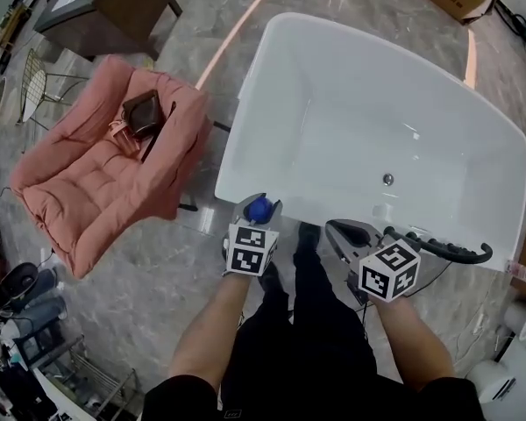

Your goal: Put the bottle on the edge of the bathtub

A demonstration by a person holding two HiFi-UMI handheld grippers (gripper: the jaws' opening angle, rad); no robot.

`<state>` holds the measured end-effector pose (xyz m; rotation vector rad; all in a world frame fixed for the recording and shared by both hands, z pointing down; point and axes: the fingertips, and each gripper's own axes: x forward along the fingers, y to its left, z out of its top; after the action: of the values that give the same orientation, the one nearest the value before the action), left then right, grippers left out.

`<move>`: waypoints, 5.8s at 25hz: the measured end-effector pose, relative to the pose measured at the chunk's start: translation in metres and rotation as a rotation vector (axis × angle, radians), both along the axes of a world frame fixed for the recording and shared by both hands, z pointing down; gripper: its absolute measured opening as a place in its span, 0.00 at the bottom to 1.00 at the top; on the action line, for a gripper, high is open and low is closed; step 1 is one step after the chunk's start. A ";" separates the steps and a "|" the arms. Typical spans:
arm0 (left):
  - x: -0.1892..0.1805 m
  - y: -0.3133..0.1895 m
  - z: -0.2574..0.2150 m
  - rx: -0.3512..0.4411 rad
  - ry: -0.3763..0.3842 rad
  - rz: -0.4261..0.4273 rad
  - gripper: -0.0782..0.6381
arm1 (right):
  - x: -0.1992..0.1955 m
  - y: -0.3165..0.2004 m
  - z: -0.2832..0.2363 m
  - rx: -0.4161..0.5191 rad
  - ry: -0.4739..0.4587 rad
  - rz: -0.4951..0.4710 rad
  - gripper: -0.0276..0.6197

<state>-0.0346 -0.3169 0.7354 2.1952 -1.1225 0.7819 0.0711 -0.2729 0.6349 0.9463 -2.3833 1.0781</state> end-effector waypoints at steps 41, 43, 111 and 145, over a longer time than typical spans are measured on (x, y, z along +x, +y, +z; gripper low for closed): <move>-0.007 -0.011 0.062 -0.025 -0.056 0.057 0.35 | -0.025 0.005 0.039 -0.077 0.061 -0.066 0.06; -0.006 -0.008 0.056 -0.041 -0.054 0.072 0.36 | -0.026 0.003 0.034 -0.066 0.058 -0.061 0.06; -0.085 0.147 -0.185 0.140 0.123 -0.059 0.27 | 0.016 0.142 -0.134 0.262 0.150 0.125 0.06; 0.054 0.134 -0.367 0.547 0.091 -0.071 0.12 | 0.145 0.124 -0.280 0.683 -0.041 0.117 0.06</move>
<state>0.0197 -0.1832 0.3687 2.5761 -1.4903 0.3623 0.2157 -0.1488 0.3546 1.2900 -2.8105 0.2900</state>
